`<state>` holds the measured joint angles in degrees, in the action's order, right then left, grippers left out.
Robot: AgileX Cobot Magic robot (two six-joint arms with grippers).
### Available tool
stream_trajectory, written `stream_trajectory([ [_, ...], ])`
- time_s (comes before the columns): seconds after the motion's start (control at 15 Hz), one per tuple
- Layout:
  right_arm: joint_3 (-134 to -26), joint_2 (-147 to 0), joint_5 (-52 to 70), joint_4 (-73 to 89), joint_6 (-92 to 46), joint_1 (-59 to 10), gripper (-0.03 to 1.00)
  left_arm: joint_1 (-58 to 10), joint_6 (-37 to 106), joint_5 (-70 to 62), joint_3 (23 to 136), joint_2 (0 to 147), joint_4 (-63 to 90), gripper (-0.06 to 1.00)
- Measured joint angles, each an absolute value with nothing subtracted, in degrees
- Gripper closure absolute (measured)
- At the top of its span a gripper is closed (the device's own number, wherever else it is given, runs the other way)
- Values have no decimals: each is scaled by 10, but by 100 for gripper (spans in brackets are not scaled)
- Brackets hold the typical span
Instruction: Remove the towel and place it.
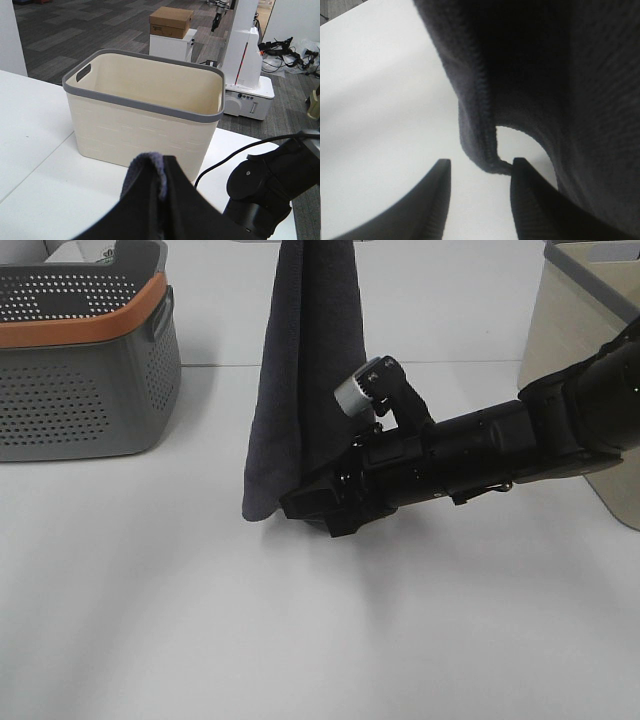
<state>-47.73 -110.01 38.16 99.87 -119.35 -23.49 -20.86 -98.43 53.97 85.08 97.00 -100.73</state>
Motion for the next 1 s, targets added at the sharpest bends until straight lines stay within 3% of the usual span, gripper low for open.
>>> stream_trajectory([
  [0.67,-516,-1100,378,999,-1125,-235,58,-209,-1057,527,851,970,-1007,94],
  [0.73,-517,-1100,378,999,-1124,-235,64,-209,-1057,527,851,970,-1007,94],
  [0.87,-518,-1100,378,999,-1109,-235,89,-209,-1058,516,851,970,-1007,94],
  [1.0,-518,-1100,379,999,-1079,-235,95,-209,-1070,491,851,970,-1007,94],
])
